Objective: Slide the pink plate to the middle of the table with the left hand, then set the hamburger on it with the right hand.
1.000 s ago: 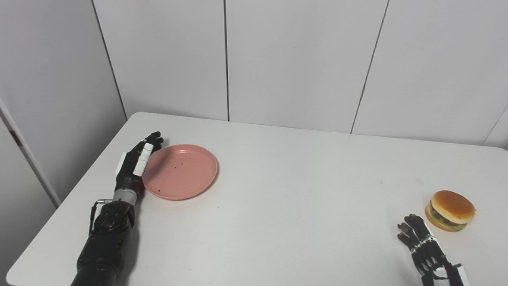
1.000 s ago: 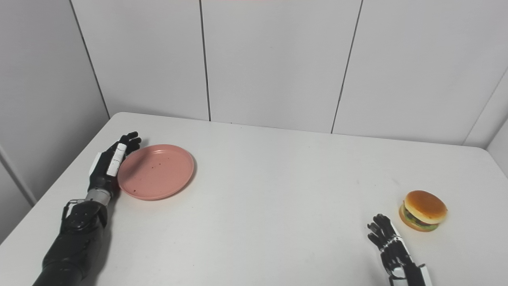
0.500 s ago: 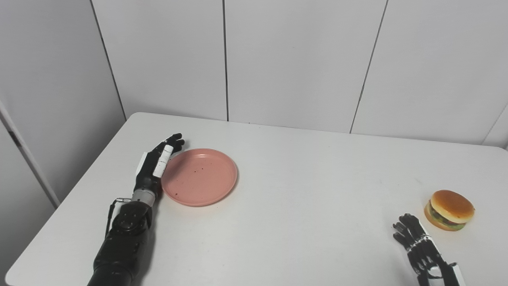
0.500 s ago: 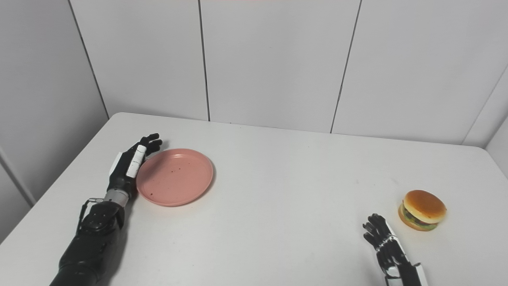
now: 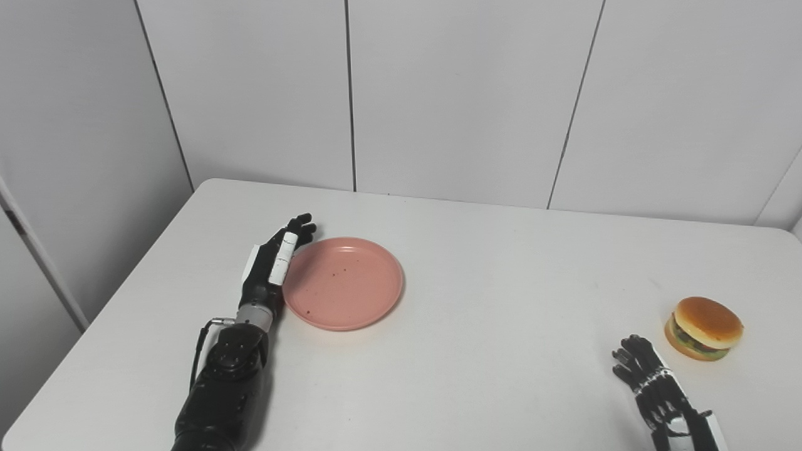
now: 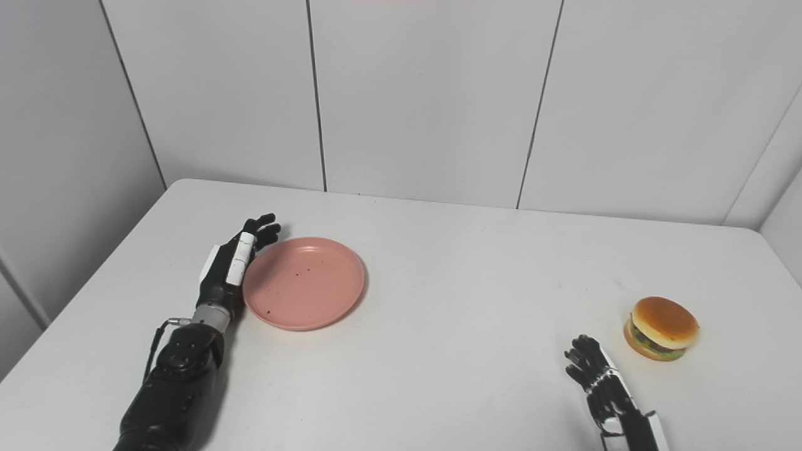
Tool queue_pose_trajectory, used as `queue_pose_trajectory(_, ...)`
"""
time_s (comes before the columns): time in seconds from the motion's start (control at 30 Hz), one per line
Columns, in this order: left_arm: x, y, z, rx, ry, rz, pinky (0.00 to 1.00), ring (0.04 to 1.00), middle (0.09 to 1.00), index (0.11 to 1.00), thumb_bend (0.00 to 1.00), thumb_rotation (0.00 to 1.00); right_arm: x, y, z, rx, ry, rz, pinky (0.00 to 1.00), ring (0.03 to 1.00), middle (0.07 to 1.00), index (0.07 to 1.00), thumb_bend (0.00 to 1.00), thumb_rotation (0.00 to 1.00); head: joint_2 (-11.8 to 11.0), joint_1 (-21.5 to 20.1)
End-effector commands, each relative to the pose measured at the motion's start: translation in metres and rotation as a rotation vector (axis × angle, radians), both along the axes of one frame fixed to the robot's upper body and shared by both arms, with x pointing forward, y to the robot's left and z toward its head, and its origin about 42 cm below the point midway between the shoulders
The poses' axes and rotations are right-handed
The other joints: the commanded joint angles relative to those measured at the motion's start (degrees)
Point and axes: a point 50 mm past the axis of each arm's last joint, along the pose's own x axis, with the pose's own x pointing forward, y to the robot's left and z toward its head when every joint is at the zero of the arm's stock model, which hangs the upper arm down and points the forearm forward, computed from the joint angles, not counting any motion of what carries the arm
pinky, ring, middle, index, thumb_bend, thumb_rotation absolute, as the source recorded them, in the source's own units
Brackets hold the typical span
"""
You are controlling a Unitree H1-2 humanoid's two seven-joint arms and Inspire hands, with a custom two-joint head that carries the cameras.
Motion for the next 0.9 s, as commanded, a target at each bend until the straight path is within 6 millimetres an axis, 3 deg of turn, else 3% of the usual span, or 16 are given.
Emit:
queue_pose_trajectory(0.0,0.001,-0.016,0.003,0.007,0.011,-0.047,0.79,0.875,0.831,0.789,0.9,0.96,-0.012,0.009,-0.019,-0.003,0.119,0.025,0.91,0.911,0.924,0.903,0.95,0.97,0.14,-0.08)
queue_pose_trajectory(0.47,-0.015,-0.054,0.01,0.024,0.038,-0.063,0.85,0.894,0.857,0.812,0.91,1.0,-0.014,0.017,-0.017,-0.009,0.117,0.028,0.91,0.908,0.93,0.906,0.95,0.97,1.42,-3.89)
queue_pose_trajectory(0.87,-0.02,-0.069,0.013,-0.037,0.082,-0.079,0.92,0.895,0.84,0.785,0.91,0.96,-0.013,0.048,-0.008,-0.01,0.11,0.03,0.92,0.919,0.945,0.924,0.93,0.98,3.75,-12.34)
